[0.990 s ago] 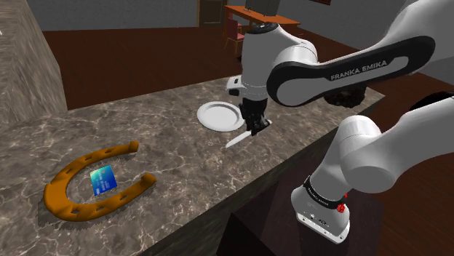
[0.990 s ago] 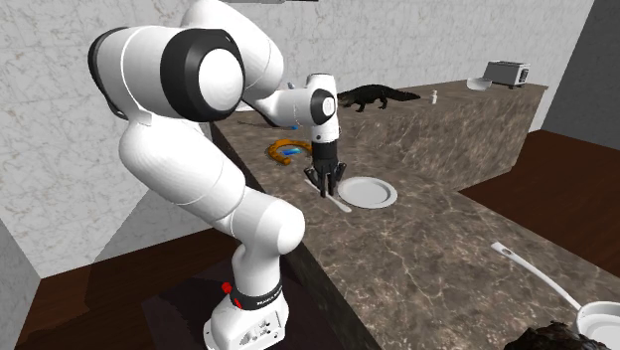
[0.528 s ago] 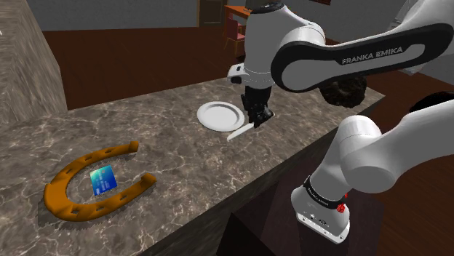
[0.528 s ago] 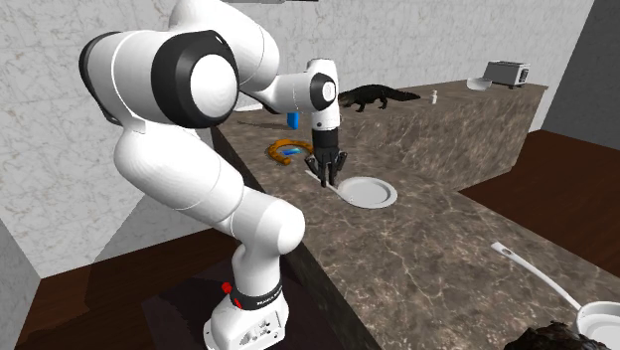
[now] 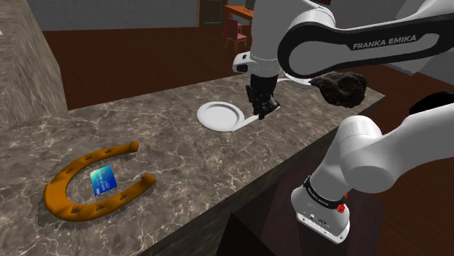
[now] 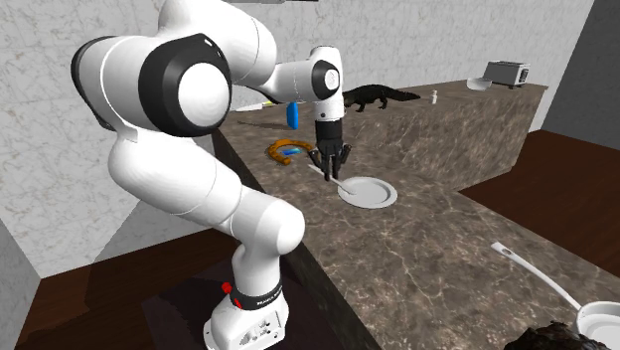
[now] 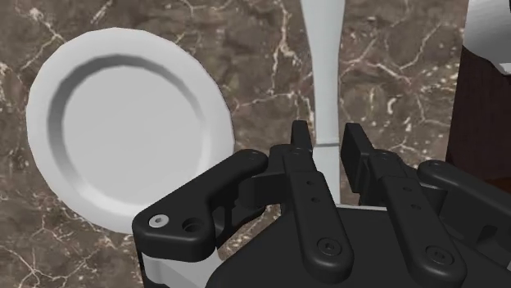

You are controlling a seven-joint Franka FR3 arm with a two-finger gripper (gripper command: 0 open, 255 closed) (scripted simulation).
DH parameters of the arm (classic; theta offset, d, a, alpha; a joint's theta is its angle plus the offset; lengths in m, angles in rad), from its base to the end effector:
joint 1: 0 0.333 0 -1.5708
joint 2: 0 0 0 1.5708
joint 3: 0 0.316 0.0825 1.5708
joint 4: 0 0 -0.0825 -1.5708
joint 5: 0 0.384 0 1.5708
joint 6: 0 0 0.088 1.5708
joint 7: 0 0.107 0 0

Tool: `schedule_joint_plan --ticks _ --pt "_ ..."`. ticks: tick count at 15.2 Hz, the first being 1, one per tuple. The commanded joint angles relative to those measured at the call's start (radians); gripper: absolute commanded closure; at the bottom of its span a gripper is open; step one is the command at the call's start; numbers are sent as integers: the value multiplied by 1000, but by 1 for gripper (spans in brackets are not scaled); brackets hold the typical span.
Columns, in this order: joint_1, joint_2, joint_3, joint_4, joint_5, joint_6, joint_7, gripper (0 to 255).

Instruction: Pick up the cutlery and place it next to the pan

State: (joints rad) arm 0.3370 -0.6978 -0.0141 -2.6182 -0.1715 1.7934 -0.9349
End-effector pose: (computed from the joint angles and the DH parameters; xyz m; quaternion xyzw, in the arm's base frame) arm 0.3113 0.0888 0.4579 0.7890 0.6062 -0.0835 0.0552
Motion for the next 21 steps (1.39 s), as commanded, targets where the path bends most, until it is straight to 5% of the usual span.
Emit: schedule_joint_plan --ticks 1,11,21 --pt "-21 -52 -31 -27 -27 -18 -39 255" --pt "-179 -216 -245 -105 -229 -51 -286 255" --pt "-317 -214 -494 -52 -439 -18 -541 255"
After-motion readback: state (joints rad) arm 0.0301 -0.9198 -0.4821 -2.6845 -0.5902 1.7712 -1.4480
